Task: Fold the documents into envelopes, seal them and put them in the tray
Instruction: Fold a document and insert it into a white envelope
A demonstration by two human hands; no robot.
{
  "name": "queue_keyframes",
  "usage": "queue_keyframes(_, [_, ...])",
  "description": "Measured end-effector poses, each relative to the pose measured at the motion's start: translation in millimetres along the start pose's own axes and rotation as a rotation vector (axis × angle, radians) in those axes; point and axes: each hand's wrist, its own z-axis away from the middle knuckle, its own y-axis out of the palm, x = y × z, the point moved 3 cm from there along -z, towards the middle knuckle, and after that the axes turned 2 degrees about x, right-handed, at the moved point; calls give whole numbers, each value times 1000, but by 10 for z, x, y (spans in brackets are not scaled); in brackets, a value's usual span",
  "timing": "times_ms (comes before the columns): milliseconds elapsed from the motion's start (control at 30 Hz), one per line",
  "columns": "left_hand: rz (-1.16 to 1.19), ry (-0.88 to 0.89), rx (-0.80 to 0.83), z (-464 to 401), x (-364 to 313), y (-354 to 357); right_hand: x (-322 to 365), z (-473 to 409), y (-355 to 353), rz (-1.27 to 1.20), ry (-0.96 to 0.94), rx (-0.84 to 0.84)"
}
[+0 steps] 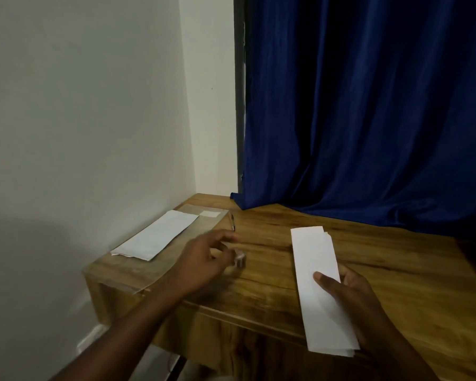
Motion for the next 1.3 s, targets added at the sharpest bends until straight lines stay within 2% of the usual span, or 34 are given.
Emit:
queue_keyframes(100, [-191, -138, -90, -273, 489, -534, -33, -1, 11, 67, 4, 13])
queue_keyframes(200, [-437, -298, -103, -490, 1018, -967, -25, 24, 11, 84, 5, 6])
queue_keyframes(267, [-576, -393, -60, -598, 1308, -1150, -4, 25, 5, 71, 22, -17])
queue_keyframes(433, [-717, -638, 149, -709, 1698, -1169, 31, -17, 24, 65, 67, -63])
queue_keyframes(500, [-850, -643, 201, -732, 1765, -1114, 39, -17, 18, 66, 60, -69])
queue_keyframes(667, [-1020, -574, 166, -793, 1778, -1071, 31, -17, 13, 76, 41, -68])
queue_keyframes(833, [-1030, -512, 149, -802, 1793, -1008, 42, -11, 27, 71, 21, -71])
queue_keyframes(1000, [-1027, -476, -75, -794, 1768, -1107, 57, -3, 26, 43, 3, -73])
queue_keyframes(1100, [-956, -469, -262, -824, 1560, -1316, 59, -13, 18, 29, 0, -85])
queue_keyframes(1200, [-741, -417, -477, -875, 1196, -1611, 18, -38, 10, 28, 1, -92])
queue_keyframes(1300, [-245, -255, -633, -884, 750, -1768, -12, -71, 2, 38, -39, -103])
